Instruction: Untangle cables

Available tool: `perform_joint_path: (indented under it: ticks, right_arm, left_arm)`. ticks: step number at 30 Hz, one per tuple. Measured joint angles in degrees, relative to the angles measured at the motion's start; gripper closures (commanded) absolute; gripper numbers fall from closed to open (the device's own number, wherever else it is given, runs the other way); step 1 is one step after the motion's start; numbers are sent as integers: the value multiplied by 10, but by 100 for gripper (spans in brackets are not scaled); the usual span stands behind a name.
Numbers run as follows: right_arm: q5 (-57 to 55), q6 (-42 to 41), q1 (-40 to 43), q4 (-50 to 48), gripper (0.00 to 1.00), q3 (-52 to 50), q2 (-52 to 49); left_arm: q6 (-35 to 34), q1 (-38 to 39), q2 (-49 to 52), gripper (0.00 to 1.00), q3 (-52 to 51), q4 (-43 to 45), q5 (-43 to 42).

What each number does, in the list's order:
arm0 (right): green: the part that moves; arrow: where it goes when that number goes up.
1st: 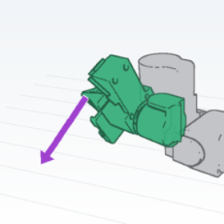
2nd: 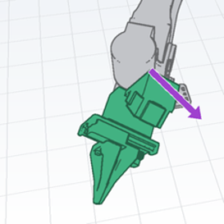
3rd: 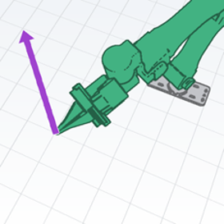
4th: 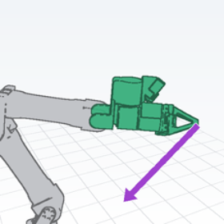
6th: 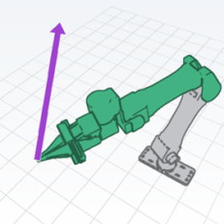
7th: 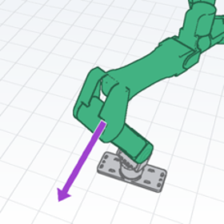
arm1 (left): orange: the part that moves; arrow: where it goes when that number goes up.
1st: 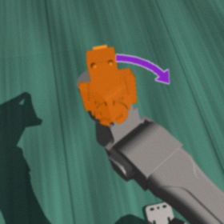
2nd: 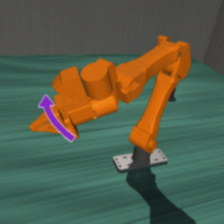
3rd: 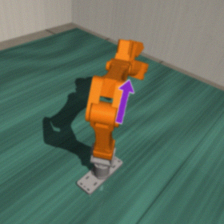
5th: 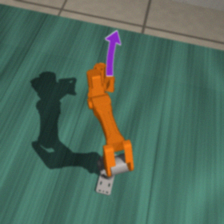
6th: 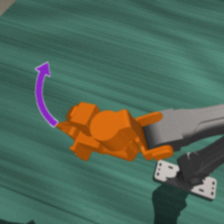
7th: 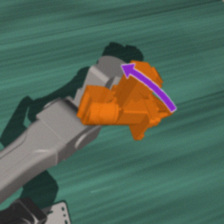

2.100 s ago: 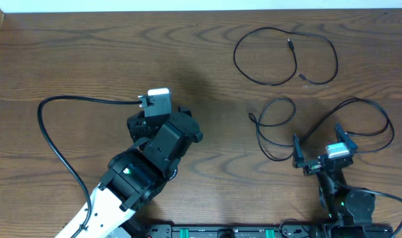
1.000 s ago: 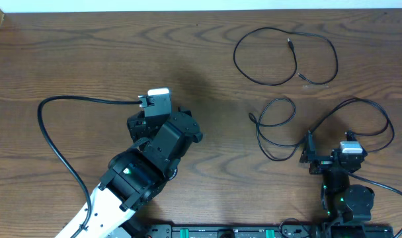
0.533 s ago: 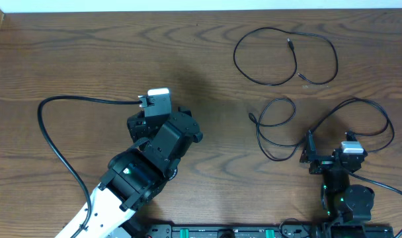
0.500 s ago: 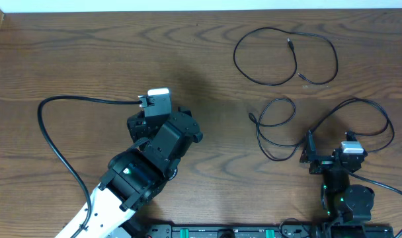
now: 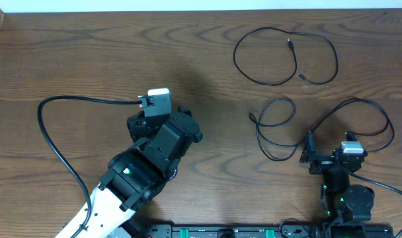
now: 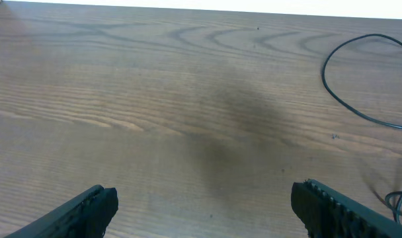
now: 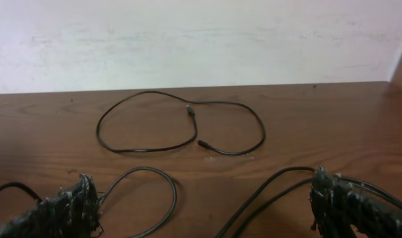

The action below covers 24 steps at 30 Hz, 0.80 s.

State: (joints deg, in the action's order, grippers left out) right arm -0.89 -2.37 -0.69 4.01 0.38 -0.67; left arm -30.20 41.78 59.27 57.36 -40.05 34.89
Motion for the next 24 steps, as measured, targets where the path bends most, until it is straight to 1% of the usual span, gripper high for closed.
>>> perform_joint_path:
  ticks: [10,14,19,24]
  right_arm:
    - [0,0,0,0,1,0,0]
    - [0,0,0,0,1,0,0]
    - [0,0,0,0,1,0,0]
    - [0,0,0,0,1,0,0]
  left_arm:
    - [0,-1,-21,9,-9,-20,0]
    - [0,-24,-49,9,-32,-33,-1]
    - [0,-91,-110,10,-78,-28,-41]
    - [0,-198,-205,10,-137,21,-117]
